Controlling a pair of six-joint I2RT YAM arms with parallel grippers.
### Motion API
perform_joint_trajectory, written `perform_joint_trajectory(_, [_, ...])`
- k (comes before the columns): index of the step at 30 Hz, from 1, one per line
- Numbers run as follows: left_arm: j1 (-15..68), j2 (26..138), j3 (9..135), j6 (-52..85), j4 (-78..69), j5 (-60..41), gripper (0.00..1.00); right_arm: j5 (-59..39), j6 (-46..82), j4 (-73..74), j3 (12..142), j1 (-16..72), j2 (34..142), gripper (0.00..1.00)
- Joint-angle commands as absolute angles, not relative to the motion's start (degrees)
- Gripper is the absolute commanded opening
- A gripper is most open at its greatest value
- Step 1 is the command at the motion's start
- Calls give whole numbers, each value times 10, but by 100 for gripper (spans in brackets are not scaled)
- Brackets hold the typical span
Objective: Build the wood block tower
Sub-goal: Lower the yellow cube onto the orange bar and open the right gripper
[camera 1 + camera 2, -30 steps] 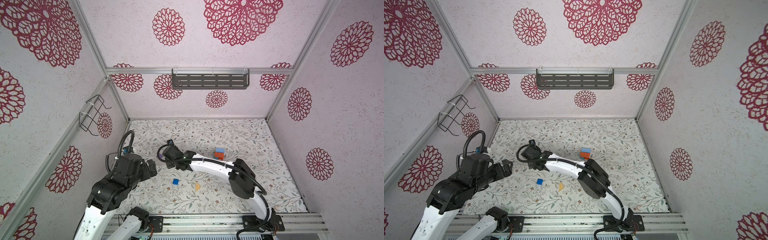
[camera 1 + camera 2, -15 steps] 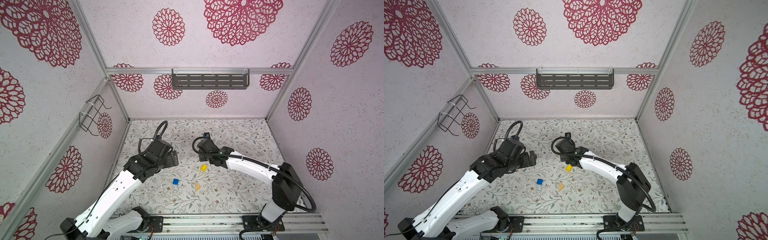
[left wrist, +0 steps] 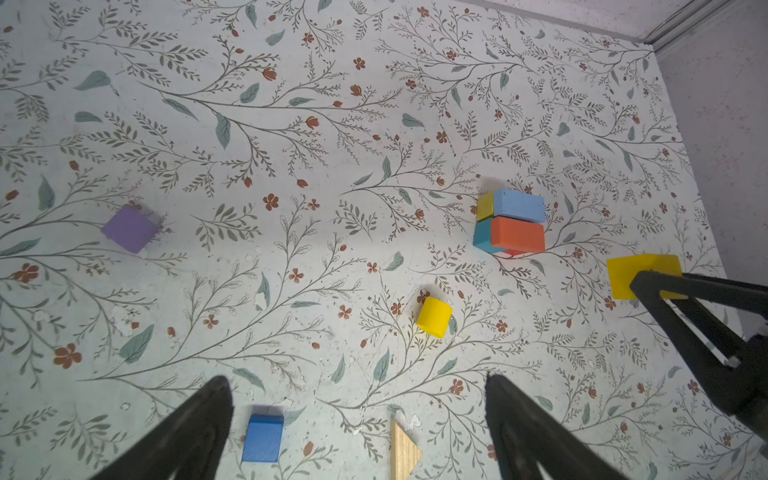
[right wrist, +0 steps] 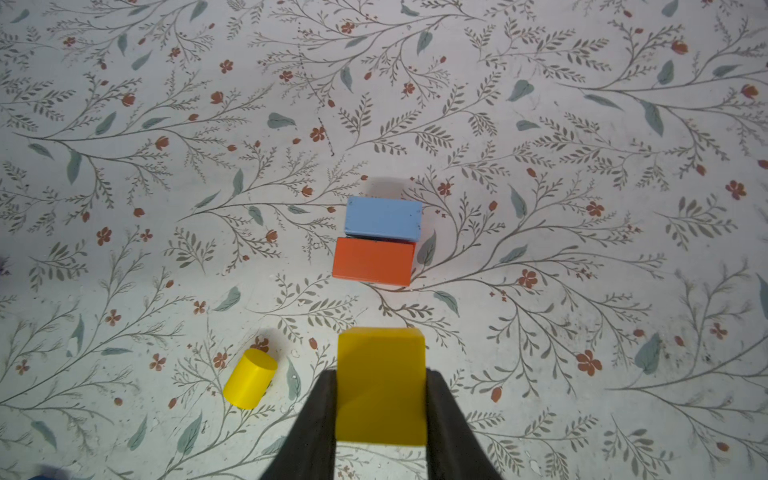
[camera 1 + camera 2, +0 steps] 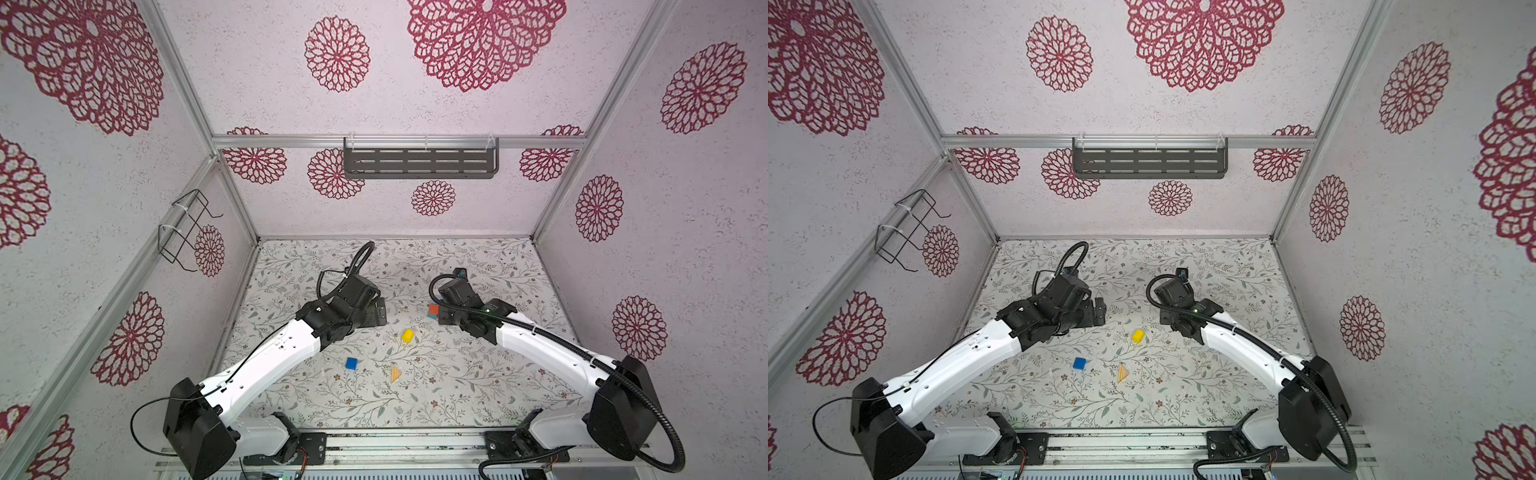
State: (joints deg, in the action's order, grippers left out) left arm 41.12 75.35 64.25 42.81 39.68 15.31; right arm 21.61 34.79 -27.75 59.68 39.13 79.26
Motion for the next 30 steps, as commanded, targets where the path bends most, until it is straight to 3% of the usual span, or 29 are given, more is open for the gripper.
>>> perform_joint_trajectory(1, [414, 745, 624, 424, 366, 167, 97, 199, 365, -267, 602, 377, 790, 30])
perform_joint_trajectory(30, [379, 733, 523, 425, 333, 146, 97, 166, 328, -257, 734, 334, 983, 30])
